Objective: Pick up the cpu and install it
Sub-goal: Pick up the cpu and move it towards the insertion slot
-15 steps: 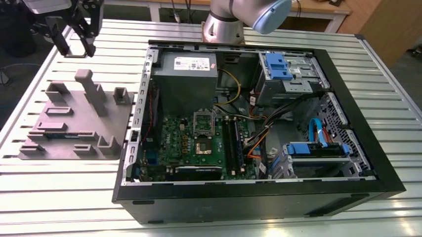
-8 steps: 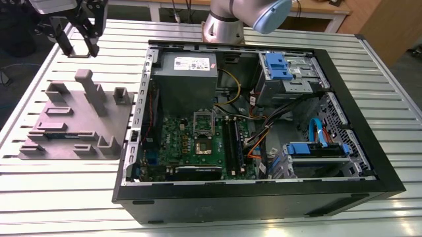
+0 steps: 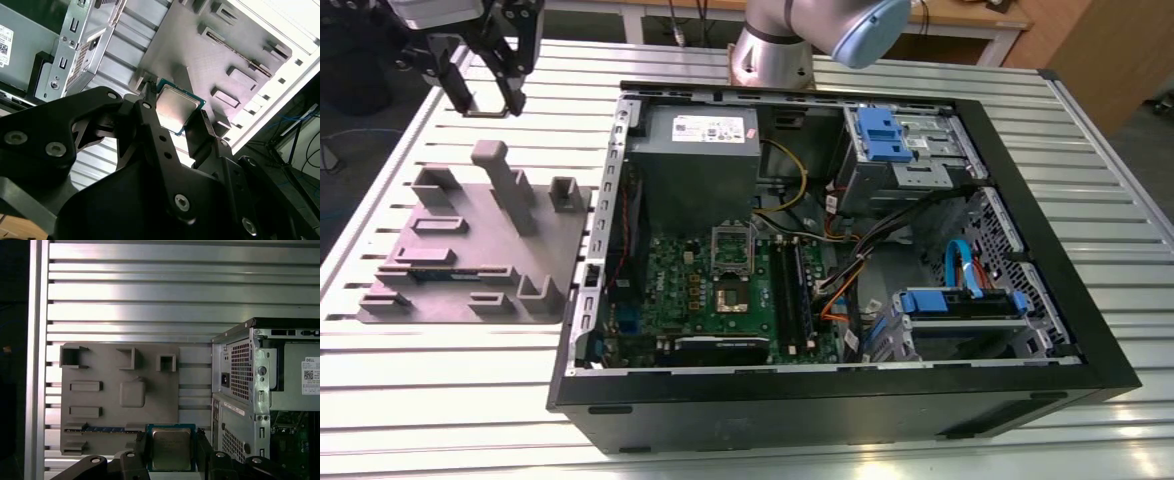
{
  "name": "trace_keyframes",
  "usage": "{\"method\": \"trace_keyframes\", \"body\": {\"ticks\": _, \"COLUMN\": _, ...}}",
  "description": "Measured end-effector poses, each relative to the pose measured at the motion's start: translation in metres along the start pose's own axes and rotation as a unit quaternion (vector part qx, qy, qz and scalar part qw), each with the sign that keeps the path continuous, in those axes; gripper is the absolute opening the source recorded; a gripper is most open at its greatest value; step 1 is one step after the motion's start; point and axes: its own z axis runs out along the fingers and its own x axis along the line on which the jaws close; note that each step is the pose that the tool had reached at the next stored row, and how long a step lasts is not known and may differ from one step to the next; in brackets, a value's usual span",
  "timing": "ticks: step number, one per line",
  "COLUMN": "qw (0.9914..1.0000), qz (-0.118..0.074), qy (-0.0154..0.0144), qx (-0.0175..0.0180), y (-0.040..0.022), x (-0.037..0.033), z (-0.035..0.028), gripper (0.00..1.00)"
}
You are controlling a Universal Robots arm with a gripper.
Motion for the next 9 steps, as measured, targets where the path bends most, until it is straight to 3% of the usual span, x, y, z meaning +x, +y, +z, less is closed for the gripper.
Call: {"method": "trace_keyframes", "body": {"ticks": 9, "qw": 1.0, "qz": 0.0, "qy": 0.0, "qx": 0.0, "y": 0.0, "x": -0.0023, "z": 0.0, "gripper": 0.47}}
